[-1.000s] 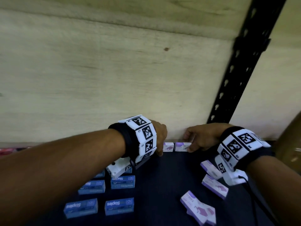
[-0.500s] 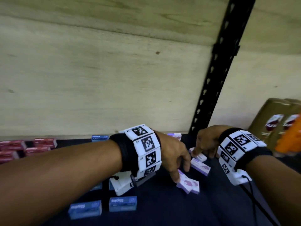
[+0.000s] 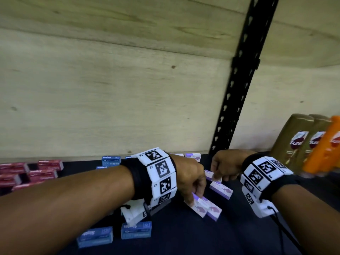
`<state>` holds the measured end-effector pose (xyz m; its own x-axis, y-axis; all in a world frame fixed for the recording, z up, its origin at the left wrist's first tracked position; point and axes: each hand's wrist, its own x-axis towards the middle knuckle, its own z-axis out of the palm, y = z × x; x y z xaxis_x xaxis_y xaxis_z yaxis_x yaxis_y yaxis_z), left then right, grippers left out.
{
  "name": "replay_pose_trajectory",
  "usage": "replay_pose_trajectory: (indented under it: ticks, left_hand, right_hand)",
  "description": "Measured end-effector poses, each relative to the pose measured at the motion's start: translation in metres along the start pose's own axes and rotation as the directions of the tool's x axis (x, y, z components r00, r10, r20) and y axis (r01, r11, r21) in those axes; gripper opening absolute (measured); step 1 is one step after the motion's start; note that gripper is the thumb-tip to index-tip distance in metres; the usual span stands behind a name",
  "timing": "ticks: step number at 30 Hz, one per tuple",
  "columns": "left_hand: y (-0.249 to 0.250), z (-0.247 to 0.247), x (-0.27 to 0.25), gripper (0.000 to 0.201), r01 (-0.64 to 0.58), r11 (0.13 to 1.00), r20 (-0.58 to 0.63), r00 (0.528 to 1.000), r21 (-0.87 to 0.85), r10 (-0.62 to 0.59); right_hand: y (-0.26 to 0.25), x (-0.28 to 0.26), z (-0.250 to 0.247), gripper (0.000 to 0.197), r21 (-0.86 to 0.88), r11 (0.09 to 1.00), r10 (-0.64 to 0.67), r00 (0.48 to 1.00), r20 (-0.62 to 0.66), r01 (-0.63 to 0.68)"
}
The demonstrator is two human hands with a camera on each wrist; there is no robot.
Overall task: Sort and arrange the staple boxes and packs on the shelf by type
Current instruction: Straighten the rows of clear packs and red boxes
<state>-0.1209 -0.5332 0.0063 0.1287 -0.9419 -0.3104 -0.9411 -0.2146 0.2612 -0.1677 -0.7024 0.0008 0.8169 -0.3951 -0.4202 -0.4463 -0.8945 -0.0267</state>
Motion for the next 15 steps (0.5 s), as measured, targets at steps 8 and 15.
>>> replay_pose_trajectory:
  ticks: [8, 15]
  left_hand:
    - [-0.02, -0.007, -0.001, 0.022, 0.151, 0.988, -0.098, 0.984, 0.013, -0.149]
    - [-0.039, -0.007, 0.004, 0.023, 0.326, 0.94, -0.184, 0.934, 0.096, -0.305]
  right_hand:
    - [-0.002, 0.007, 0.001, 0.037, 0.018, 0.999, -0.035, 0.999, 0.003, 0.035]
    - [-0.001, 0.019, 0.001, 0.018, 0.103, 0.99, -0.093, 0.995, -0.022, 0.095]
